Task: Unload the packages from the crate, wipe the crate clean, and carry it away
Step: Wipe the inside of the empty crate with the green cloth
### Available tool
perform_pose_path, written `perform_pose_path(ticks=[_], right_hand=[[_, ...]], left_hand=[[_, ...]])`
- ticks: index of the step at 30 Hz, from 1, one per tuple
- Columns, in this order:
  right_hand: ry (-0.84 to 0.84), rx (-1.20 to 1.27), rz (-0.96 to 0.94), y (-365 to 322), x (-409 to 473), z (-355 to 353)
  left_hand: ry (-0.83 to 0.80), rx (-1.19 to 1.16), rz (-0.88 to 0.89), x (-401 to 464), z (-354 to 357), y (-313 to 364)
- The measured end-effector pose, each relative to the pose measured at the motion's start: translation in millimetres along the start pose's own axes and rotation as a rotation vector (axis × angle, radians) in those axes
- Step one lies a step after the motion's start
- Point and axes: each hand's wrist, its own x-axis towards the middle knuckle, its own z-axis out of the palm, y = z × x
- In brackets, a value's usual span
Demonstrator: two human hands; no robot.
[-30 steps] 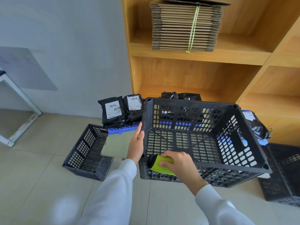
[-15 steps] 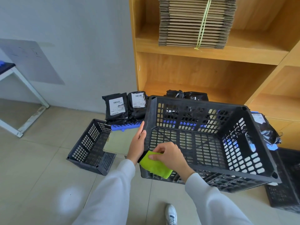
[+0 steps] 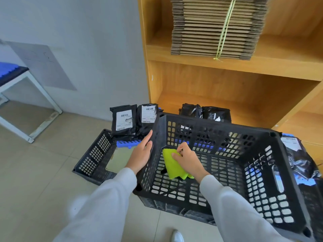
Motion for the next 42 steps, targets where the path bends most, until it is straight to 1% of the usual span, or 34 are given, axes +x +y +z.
perform_pose_path(ticks=[3, 6, 10, 14, 19, 22, 24, 27, 29, 32, 35, 39, 42], right_hand=[[-0.031, 0.033, 0.022, 15, 25, -3], [-0.071, 0.07, 0.075, 27, 50, 1], [-0.11, 0.065, 0.169, 44, 84, 13], [-0.103, 0.046, 0.212, 54, 115, 34], [-0.03, 0.018, 0.247, 58, 144, 64], [0.027, 0.011, 0.242, 56, 154, 82], [0.036, 0.018, 0.225, 54, 158, 93], [0.049, 0.145, 0.247, 48, 163, 108], [0.073, 0.301, 0.311, 43, 162, 115], [0.082, 0.5, 0.455, 40, 163, 119], [0.072, 0.696, 0.524, 47, 165, 120], [0.09, 0.912, 0.468, 31, 155, 104], [0.126, 0.989, 0.412, 13, 145, 92]], left_hand=[[0.106, 0.202, 0.053, 7, 10, -3], [0.191, 0.303, 0.059, 9, 15, -7], [0.238, 0.293, 0.044, 15, 16, -8], [0.254, 0.289, 0.082, 17, 17, -9], [0.29, 0.32, 0.108, 16, 17, -8], [0.313, 0.348, 0.114, 17, 18, -9], [0.309, 0.351, 0.125, 17, 18, -9], [0.295, 0.348, 0.128, 20, 18, -11], [0.296, 0.348, 0.118, 19, 17, -11], [0.278, 0.332, 0.116, 19, 16, -9], [0.272, 0.311, 0.105, 18, 16, -9], [0.263, 0.283, 0.089, 17, 17, -8], [0.247, 0.283, 0.092, 16, 16, -6]])
